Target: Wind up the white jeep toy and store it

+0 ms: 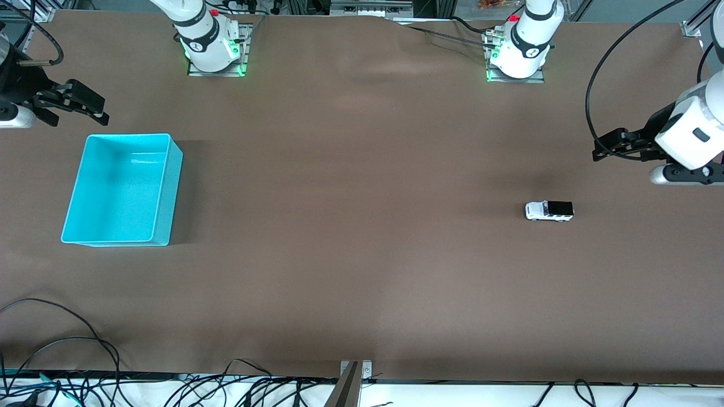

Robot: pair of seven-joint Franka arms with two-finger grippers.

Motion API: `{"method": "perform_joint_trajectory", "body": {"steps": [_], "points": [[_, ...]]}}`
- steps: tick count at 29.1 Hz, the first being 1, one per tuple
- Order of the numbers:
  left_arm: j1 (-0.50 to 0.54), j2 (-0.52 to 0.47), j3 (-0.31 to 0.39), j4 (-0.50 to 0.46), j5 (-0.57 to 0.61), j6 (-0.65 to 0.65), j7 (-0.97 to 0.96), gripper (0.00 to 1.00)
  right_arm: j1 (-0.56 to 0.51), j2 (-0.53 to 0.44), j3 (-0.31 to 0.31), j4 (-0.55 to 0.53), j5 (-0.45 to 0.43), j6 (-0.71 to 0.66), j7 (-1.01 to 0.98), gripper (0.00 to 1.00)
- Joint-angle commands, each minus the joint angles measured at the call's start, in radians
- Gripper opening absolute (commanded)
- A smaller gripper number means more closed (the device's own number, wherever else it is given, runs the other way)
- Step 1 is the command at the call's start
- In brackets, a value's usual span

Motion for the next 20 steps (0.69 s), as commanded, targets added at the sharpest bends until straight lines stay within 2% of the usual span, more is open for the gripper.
{"method": "perform_joint_trajectory", "body": {"steps": [1, 11, 14, 20], "points": [[0.0, 0.038, -0.005, 0.029, 0.012, -0.011, 0.04, 1.0, -0.003, -0.012, -0.002, -0.009, 0.016, -0.001, -0.001, 1.0], [0.003, 0.052, -0.005, 0.029, 0.081, -0.011, 0.354, 1.0, -0.003, -0.012, -0.002, -0.009, 0.016, -0.001, -0.001, 1.0], [0.004, 0.06, -0.005, 0.026, 0.082, -0.011, 0.486, 1.0, -0.003, -0.012, -0.002, -0.009, 0.016, -0.001, -0.001, 1.0], [0.017, 0.089, -0.002, 0.029, 0.078, -0.007, 0.632, 1.0, -0.003, -0.012, -0.002, -0.009, 0.016, -0.001, -0.001, 1.0]]}}
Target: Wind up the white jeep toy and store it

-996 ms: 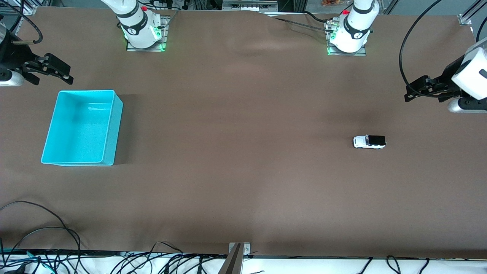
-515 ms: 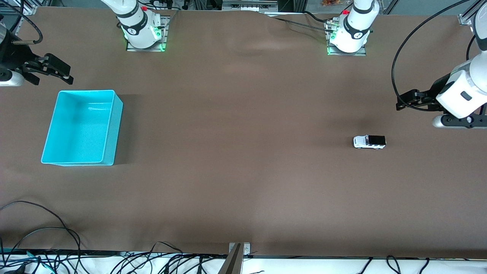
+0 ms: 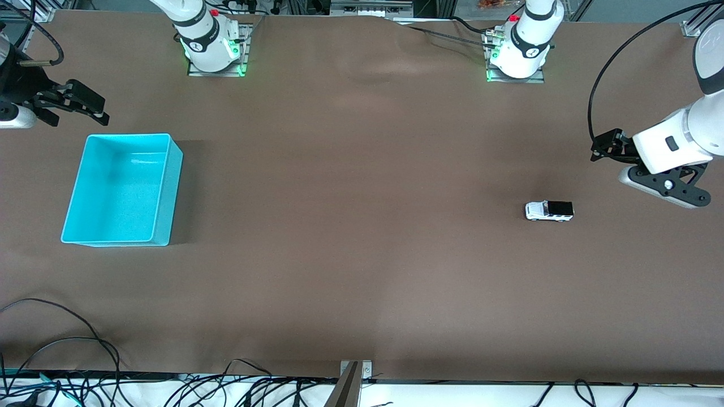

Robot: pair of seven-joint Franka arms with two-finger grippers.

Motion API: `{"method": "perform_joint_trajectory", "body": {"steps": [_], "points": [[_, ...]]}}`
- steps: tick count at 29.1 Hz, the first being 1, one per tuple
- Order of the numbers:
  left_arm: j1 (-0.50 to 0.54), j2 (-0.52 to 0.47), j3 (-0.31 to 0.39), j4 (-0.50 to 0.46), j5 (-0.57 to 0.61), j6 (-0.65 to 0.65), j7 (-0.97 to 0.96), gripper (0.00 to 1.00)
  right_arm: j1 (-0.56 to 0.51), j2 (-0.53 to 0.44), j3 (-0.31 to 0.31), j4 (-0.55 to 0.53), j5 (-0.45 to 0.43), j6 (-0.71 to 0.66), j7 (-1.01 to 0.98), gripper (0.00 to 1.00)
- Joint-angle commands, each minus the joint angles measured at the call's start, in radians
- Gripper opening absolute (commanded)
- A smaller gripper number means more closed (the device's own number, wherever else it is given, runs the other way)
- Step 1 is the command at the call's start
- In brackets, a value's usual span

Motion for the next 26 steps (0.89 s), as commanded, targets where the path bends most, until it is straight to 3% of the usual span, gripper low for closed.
{"method": "perform_joint_trajectory", "body": {"steps": [1, 7, 13, 23, 26], "points": [[0.018, 0.041, -0.004, 0.028, 0.016, -0.001, 0.183, 1.0, -0.003, -0.012, -0.002, -0.008, 0.016, -0.001, -0.001, 1.0], [0.019, 0.045, -0.002, 0.007, 0.022, 0.085, 0.383, 1.0, -0.003, -0.012, -0.002, -0.008, 0.016, -0.001, -0.001, 1.0], [0.022, 0.074, -0.004, -0.019, 0.021, 0.089, 0.541, 1.0, -0.005, -0.012, -0.003, -0.008, 0.016, -0.001, -0.001, 1.0], [0.03, 0.084, -0.002, -0.149, 0.013, 0.209, 0.749, 1.0, -0.005, -0.01, -0.003, -0.008, 0.016, -0.001, -0.001, 1.0], [0.039, 0.126, -0.004, -0.156, 0.03, 0.221, 0.789, 1.0, -0.005, -0.01, -0.003, -0.008, 0.016, -0.001, -0.001, 1.0]]}}
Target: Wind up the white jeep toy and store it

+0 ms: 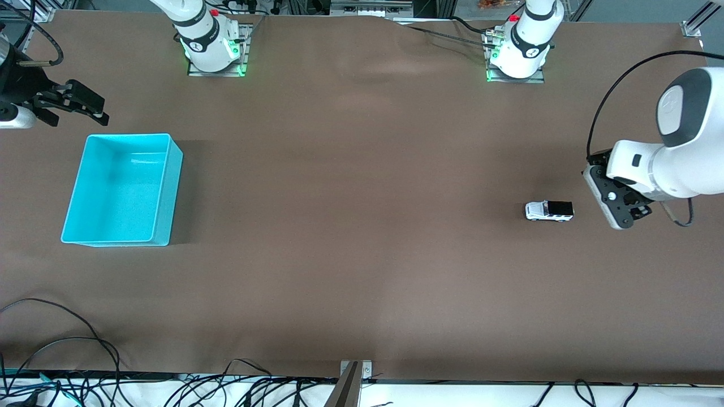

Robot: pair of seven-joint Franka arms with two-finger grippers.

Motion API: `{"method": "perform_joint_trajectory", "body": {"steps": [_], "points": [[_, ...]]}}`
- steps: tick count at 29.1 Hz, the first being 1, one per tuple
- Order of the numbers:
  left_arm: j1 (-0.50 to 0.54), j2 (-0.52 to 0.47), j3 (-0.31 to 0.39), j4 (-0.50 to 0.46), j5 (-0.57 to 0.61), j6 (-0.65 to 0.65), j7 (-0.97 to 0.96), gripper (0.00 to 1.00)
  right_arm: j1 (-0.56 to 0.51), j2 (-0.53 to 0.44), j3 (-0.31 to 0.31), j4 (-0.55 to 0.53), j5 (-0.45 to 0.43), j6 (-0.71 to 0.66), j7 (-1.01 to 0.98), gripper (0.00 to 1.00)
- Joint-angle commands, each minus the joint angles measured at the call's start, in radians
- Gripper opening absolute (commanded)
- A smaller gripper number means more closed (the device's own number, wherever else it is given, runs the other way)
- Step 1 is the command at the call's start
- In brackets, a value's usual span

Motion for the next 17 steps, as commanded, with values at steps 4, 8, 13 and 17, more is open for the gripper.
{"method": "perform_joint_trajectory", "body": {"steps": [4, 8, 13, 17], "points": [[0.026, 0.053, -0.004, -0.044, 0.058, 0.098, 0.163, 1.0, -0.004, -0.01, -0.002, -0.007, 0.016, -0.001, -0.001, 1.0], [0.041, 0.088, -0.005, -0.085, 0.101, 0.197, 0.229, 1.0, -0.004, -0.01, -0.002, -0.007, 0.016, -0.001, -0.001, 1.0], [0.069, 0.094, -0.007, -0.214, 0.1, 0.381, 0.316, 1.0, -0.004, -0.01, 0.0, -0.007, 0.016, -0.001, -0.001, 1.0], [0.068, 0.094, -0.007, -0.303, 0.1, 0.46, 0.327, 1.0, -0.004, -0.01, -0.002, -0.007, 0.016, -0.001, -0.001, 1.0]]}}
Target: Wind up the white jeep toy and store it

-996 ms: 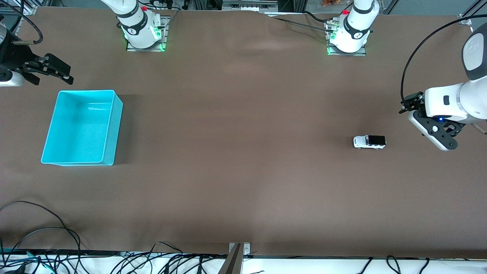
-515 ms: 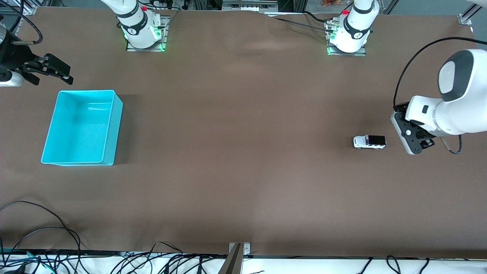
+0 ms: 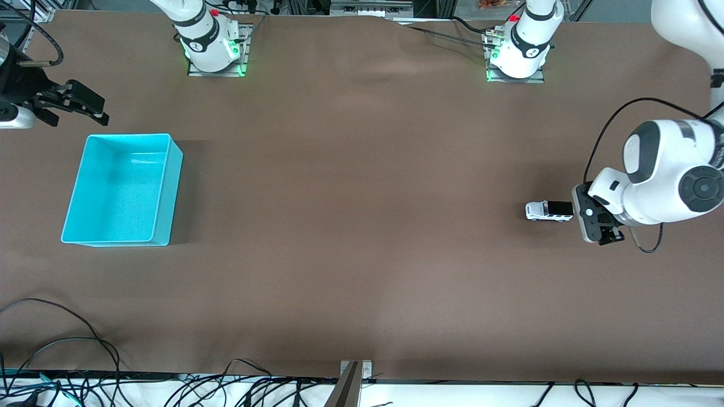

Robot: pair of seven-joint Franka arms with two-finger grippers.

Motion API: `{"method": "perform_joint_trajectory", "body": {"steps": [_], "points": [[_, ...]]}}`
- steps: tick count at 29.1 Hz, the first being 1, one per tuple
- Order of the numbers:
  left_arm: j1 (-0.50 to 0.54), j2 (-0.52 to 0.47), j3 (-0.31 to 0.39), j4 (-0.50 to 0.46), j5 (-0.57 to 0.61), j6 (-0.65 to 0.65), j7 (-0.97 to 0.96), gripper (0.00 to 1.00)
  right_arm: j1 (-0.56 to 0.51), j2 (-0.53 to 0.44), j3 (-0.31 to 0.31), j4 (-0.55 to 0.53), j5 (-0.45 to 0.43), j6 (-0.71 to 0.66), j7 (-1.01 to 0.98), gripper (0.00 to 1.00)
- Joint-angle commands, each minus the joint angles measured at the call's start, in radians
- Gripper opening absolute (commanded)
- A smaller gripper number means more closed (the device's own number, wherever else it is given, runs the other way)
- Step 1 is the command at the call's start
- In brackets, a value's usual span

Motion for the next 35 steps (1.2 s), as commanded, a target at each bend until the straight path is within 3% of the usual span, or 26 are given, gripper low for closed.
{"method": "perform_joint_trajectory", "body": {"steps": [1, 20, 28, 35], "points": [[0.006, -0.019, -0.009, -0.133, 0.023, 0.109, 0.043, 1.0, -0.004, -0.011, -0.002, -0.006, 0.016, 0.0, -0.001, 1.0], [0.014, 0.001, -0.009, -0.223, 0.03, 0.2, 0.22, 1.0, -0.006, -0.011, 0.0, -0.006, 0.016, -0.001, -0.001, 1.0], [0.024, 0.001, -0.01, -0.335, 0.028, 0.378, 0.22, 1.0, -0.006, -0.011, -0.002, -0.006, 0.016, -0.001, -0.001, 1.0], [0.029, 0.021, -0.01, -0.34, 0.028, 0.408, 0.22, 1.0, -0.006, -0.011, -0.002, -0.006, 0.016, -0.001, -0.001, 1.0]]}}
